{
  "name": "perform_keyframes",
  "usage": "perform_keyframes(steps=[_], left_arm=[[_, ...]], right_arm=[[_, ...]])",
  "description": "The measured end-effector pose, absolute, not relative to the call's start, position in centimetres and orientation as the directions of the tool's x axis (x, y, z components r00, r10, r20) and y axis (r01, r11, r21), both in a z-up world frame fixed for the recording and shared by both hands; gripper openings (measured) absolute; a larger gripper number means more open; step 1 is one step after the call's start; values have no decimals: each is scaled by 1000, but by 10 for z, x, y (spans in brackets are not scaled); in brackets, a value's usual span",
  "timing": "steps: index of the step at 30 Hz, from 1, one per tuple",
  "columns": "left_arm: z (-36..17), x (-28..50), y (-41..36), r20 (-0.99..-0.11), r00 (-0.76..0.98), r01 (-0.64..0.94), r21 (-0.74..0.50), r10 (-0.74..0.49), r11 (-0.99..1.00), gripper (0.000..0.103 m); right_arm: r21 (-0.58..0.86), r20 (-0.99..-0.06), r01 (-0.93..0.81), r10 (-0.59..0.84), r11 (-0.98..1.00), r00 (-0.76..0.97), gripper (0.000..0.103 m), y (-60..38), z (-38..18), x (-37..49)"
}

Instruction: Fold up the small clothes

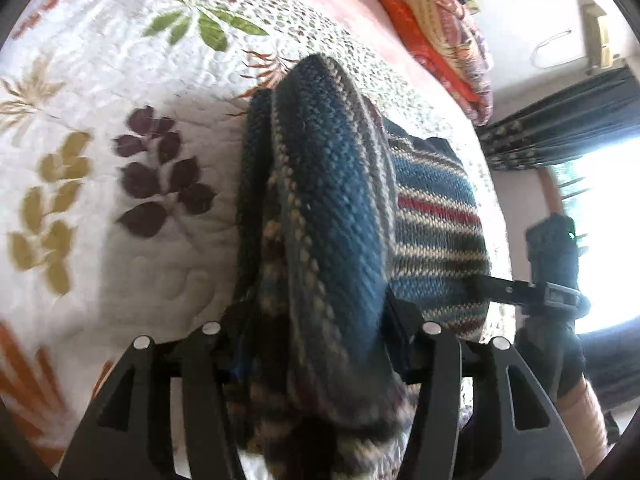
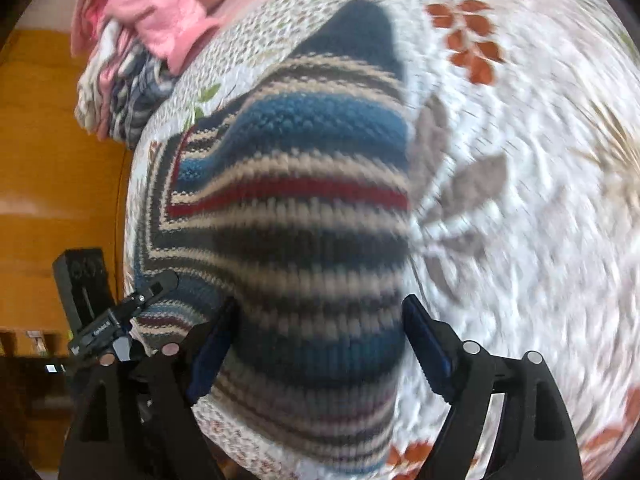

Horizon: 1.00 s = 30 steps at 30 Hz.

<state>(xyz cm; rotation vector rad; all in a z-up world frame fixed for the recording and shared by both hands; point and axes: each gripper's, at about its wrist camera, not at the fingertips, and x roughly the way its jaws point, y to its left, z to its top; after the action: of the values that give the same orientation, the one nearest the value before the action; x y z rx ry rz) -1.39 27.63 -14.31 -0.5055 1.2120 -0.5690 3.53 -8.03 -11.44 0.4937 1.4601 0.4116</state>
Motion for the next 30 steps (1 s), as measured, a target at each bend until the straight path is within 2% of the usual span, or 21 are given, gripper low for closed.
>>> perform_keyframes(steps=[7, 12, 15, 22, 30], left_arm=[[-93, -56, 288, -758, 383, 97, -535, -528, 839, 54], [-73, -88, 269, -750, 434, 180, -470, -499, 864, 55], [-79, -103, 267, -762, 434, 195, -442, -481, 876, 56], [-120, -102, 272, -838, 378, 121, -377, -394, 918, 56], [-149, -96, 287, -868, 326, 54, -379, -375, 924, 67]], right_arm=[[453, -856, -1, 436, 891, 279, 81, -102, -68, -25], [425, -858, -14, 408, 905, 312, 81, -91, -61, -52], [386, -873, -36, 378, 922, 308, 81, -76, -62, -57], [291, -925, -5, 283, 957, 256, 81, -80, -82, -67], [217, -966, 10, 213, 976, 149, 80, -81, -118, -65]])
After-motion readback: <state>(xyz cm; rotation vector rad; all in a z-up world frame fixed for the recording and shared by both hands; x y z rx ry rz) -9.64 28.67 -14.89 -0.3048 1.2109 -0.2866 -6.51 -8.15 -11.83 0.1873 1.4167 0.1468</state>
